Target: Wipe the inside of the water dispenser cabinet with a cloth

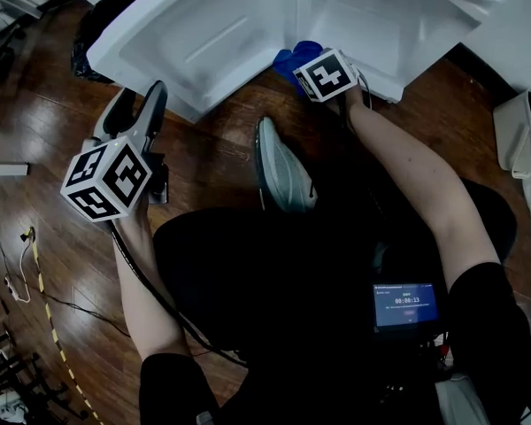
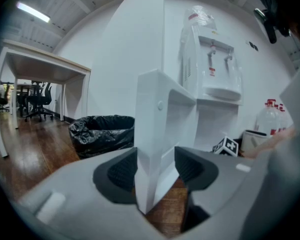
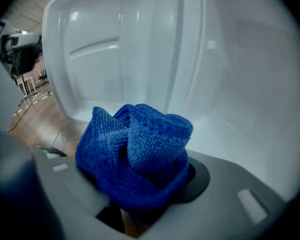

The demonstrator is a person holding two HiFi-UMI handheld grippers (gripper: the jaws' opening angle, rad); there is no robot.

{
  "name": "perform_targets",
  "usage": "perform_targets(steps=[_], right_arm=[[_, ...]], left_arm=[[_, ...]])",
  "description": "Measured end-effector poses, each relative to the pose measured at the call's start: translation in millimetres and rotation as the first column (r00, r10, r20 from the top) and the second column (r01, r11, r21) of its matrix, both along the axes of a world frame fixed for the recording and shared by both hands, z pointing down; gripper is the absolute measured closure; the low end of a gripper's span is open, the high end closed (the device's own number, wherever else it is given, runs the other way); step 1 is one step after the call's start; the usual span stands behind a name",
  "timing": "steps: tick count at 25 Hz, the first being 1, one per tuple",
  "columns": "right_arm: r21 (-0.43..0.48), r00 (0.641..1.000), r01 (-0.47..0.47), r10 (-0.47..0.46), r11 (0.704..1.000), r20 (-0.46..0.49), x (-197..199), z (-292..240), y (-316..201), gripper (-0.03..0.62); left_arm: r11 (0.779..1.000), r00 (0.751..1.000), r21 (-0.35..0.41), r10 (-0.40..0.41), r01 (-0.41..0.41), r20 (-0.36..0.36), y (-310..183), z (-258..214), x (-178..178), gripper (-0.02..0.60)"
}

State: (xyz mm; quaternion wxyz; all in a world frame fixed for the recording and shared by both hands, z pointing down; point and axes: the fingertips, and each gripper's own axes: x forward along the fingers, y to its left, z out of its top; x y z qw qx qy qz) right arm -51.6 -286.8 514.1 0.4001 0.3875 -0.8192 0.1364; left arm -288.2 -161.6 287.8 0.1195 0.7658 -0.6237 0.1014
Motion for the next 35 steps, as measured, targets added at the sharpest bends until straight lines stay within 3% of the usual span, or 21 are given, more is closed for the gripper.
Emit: perform_targets(steps=[4,7,9,13,15,16,17,21,26,30,35], right_arm=[[0.17,0.99,-0.021,-0.003,0.985,0.139,-7,-78,-20,0.378],[0.353,0.966,-0.041,-0.054,0.935,0.255,-18,-174,-20,0.378],[0.486,0.943,-0.062,-0.108,0.872,0.314,-19,-234,-11,0.378],[0.704,0.918,-0.109,-0.201,0.702,0.343,-14,-316,13,0.378],[0.74,0.911,-0.125,-0.219,0.661,0.35,-15,-325,16,0.379],[0.737,0.912,-0.127,-0.213,0.664,0.349,-17,-316,13,0.378],[0.717,0.918,-0.122,-0.198,0.686,0.345,-18,-299,7,0.378],[0.543,0.946,-0.072,-0.114,0.837,0.302,-14,-183,-28,0.378],[0.353,0.992,0.063,-0.097,0.933,0.079,-9,-52,-31,0.378],[0.253,0.993,0.104,-0.114,0.962,0.028,-8,-9,-19,0.378],[0.334,0.987,0.057,-0.103,0.941,0.124,-18,-68,-19,0.378]], left_arm=[[1.0,1.0,0.003,-0.002,0.002,-0.008,0,0,-1,0.35],[1.0,1.0,0.0,-0.002,0.002,-0.01,1,0,-1,0.35],[1.0,1.0,-0.003,-0.001,0.001,-0.006,1,0,-1,0.35],[1.0,1.0,-0.001,-0.004,0.004,0.002,0,0,0,0.35],[1.0,1.0,-0.002,-0.006,0.006,0.004,1,1,-1,0.35],[1.0,1.0,-0.004,-0.007,0.007,0.006,2,2,-1,0.35],[1.0,1.0,-0.007,-0.008,0.008,0.007,3,2,-1,0.35],[1.0,1.0,-0.009,-0.006,0.006,0.014,3,3,0,0.35],[1.0,1.0,-0.001,-0.01,0.01,0.012,-1,2,-1,0.35],[1.0,1.0,-0.003,-0.013,0.013,0.013,1,4,0,0.35],[1.0,1.0,-0.006,-0.004,0.004,0.006,1,5,1,0.35]])
